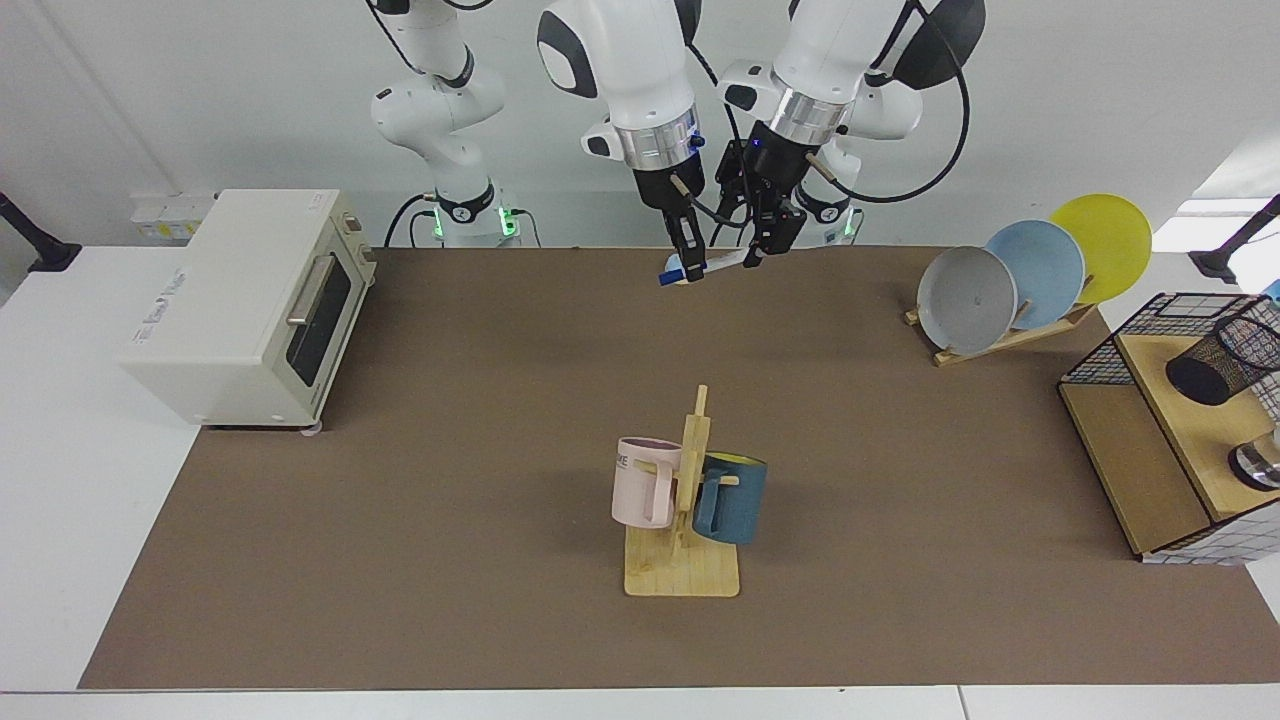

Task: Put markers into pen holder
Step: 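Carry the marker to the middle while the left gripper reaches toward it, then close the left gripper on the marker held by the right gripper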

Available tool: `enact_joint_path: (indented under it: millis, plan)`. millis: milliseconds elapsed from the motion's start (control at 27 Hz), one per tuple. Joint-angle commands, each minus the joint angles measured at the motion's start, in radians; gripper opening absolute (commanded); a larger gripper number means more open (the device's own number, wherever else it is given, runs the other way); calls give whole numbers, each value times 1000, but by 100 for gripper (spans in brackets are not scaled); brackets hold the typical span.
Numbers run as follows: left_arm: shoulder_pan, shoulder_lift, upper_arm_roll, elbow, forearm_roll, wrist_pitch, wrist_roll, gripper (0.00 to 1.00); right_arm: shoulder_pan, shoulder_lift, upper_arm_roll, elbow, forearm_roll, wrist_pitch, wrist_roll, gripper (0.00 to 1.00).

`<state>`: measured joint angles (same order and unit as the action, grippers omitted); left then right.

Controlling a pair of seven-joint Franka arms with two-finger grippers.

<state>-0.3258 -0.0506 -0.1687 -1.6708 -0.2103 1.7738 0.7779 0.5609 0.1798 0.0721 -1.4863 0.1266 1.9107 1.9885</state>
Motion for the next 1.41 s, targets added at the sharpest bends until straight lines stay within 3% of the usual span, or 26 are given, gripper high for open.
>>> enact_joint_path:
  millis: [0, 444, 630, 1370]
  plan:
    - [-18, -6, 9, -23, -12, 39, 4, 86, 1, -5, 3, 1, -21, 2, -30, 0]
    - [-33, 5, 1, -58, -7, 88, 3, 86, 19, -11, 3, -6, -39, -1, -71, 0]
    - [-33, 3, 1, -63, -6, 85, 4, 79, 19, -11, 3, -6, -50, -1, -71, 0]
    - [-35, 0, -2, -66, -6, 73, 0, 72, 21, -5, 8, -2, -45, 24, -106, 0]
